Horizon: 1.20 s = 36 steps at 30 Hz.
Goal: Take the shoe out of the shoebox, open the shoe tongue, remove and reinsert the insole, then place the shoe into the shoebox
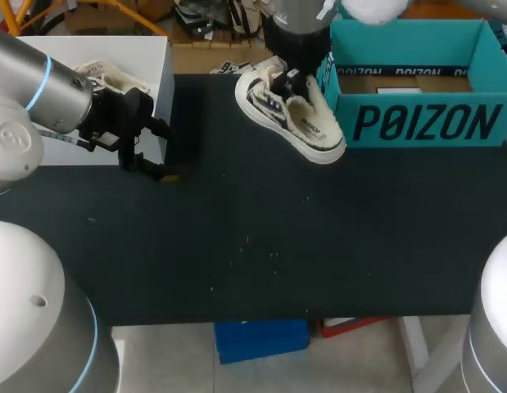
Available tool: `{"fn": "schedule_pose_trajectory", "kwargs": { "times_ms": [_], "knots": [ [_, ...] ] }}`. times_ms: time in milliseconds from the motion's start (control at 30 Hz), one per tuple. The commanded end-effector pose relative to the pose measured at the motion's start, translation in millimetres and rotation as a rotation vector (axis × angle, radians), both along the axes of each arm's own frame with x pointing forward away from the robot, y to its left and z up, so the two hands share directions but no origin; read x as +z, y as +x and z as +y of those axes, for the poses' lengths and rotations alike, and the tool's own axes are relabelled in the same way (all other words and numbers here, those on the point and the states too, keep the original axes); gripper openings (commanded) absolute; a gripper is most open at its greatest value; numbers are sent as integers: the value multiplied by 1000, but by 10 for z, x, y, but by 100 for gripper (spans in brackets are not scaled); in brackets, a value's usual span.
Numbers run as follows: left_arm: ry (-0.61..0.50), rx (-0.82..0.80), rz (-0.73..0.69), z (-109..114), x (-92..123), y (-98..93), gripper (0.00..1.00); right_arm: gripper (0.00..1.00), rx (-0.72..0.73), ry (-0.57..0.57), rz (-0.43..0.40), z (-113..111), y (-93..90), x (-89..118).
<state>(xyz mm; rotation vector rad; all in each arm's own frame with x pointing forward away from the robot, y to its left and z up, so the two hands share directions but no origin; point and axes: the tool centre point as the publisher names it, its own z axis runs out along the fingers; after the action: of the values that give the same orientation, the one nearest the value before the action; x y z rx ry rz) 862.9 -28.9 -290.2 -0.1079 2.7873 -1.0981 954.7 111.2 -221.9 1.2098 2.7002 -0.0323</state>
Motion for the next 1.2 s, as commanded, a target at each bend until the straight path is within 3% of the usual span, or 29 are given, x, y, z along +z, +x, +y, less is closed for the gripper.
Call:
{"fn": "schedule_pose_trajectory", "kwargs": {
  "times_ms": [33,867,1000,1200],
  "knots": [
    [5,3,0,-9,0,-8,100,0,632,-117,-2,-190,27,617],
    [5,3,0,-9,0,-8,100,0,632,-117,-2,-190,27,617],
    [5,3,0,-9,0,-8,100,0,645,-157,10,-307,161,534],
    [5,3,0,-9,0,-8,100,0,688,-206,18,-669,434,565]
  ]
}}
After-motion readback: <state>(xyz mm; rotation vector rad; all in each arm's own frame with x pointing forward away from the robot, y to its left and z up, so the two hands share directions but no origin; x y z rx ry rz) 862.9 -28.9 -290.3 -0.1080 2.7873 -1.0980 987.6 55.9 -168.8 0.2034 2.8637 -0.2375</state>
